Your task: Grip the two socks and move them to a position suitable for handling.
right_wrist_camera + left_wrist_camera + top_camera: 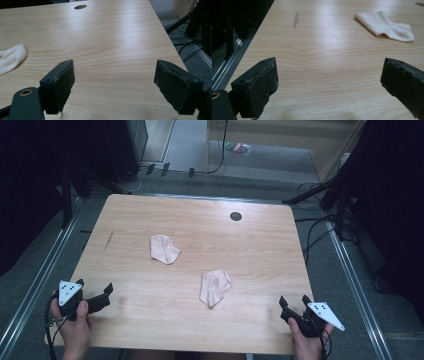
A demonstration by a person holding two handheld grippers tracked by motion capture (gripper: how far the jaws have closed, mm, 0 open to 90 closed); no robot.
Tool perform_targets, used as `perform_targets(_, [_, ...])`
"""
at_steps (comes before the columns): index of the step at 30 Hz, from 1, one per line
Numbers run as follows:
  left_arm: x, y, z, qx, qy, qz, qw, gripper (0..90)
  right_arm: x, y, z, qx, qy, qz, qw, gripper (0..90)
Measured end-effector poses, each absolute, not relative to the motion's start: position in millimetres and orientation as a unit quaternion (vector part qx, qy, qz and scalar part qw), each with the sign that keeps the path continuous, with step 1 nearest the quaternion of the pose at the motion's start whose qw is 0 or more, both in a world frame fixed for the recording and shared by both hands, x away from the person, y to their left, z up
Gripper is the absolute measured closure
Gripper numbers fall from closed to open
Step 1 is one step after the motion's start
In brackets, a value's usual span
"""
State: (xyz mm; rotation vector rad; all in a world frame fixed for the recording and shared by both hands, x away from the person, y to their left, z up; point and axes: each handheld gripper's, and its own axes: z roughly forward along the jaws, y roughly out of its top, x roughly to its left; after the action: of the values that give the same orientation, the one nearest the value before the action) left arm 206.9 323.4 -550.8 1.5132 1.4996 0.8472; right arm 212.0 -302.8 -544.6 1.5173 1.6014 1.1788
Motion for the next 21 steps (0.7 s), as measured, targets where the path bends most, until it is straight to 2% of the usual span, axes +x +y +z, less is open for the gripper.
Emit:
perform_targets(8, [206,325,-551,0.596,0.599,0.335,0.417,1.6,213,-295,-539,0.583,0.602,0.45,0.309,19.4])
perform_targets(21, [206,325,-551,0.597,0.595,0.336,0.42,1.6,217,-233,-513,0.547,0.627,0.475,0.285,21.4])
